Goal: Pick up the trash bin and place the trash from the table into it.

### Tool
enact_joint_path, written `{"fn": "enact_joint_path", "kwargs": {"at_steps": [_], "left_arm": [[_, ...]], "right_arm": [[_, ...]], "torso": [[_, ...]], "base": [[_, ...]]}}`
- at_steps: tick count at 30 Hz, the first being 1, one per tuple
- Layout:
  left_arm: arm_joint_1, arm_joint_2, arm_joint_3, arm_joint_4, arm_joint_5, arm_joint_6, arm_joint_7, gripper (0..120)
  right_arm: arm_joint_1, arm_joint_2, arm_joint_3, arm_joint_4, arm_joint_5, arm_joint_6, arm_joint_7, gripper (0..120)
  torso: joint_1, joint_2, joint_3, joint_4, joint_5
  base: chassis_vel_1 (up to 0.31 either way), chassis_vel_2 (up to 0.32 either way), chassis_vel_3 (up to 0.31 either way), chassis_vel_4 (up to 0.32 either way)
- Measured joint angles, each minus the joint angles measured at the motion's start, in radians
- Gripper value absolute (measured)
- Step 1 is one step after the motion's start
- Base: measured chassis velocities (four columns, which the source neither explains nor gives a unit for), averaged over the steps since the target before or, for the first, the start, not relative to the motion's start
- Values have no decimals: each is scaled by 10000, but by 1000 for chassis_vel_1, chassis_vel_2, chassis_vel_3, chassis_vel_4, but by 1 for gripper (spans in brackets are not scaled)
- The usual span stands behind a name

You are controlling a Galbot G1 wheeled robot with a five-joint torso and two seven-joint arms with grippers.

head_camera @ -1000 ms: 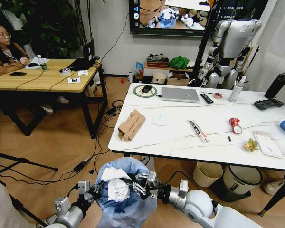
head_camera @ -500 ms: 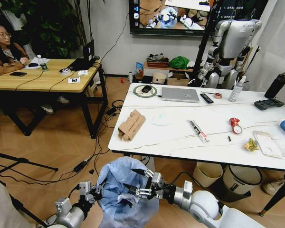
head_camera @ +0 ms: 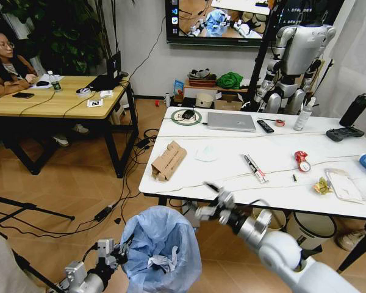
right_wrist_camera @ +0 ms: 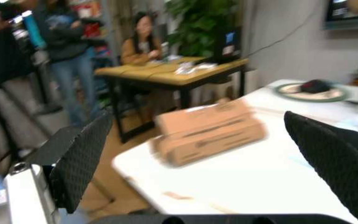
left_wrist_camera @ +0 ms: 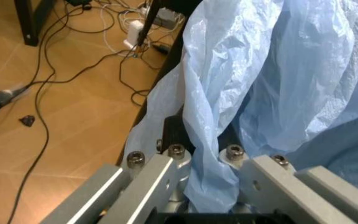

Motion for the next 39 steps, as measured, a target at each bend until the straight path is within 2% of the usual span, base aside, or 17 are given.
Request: {"fn": "enact_joint_path", "kwargs": {"at_steps": [4,7,9,13,20,31,34,37,38,39], "left_arm": [[132,-55,-132,-32,74,-85,46,0],[260,-126,-234,-63,176,-177,102,0],[265,-136,-234,-70,199,-186,110,0],[284,-212,-233,-121,329,-227,127,0],[347,-318,-272,-141,448,-274,144,0],[462,-531,-355,-216,646,-310,162,0],[483,-575,-356,-234,691,-310,162,0],[555,-633,-360,-288,757,-310,162,0],[562,-634,-365,-292,763,-310,162,0],[583,-640,-382,-308,778,-311,162,0]], "right_arm": [[161,18,620,-331,68,-265,275,100],[536,1,1218,-839,83,-1395,950,100],[637,-9,1329,-1034,18,-1628,1083,100],[1182,-70,1741,-2378,-228,-2630,1212,100],[1450,-234,1957,-3743,-569,-3015,621,100],[1854,-201,1610,-4635,-505,-2953,68,100],[1975,-158,1455,-4796,-503,-2945,8,96],[2112,-97,1302,-5008,-499,-2936,-32,80],[2120,-94,1292,-5023,-498,-2936,-34,80],[2146,-88,1264,-5073,-496,-2935,-44,72]], "torso": [[0,0,0,-3,-2],[0,0,0,0,-1],[0,0,0,1,-2],[0,0,0,0,1],[0,0,0,-3,-1],[0,0,0,0,-4],[0,0,0,-1,-3],[0,0,0,-1,-3],[0,0,0,-1,-3],[0,0,0,-1,-4]], "base": [[0,0,0,0],[0,0,0,0],[0,0,0,0],[0,0,0,0],[0,0,0,0],[0,0,0,0],[0,0,0,0],[0,0,0,0],[0,0,0,0],[0,0,0,0]]}}
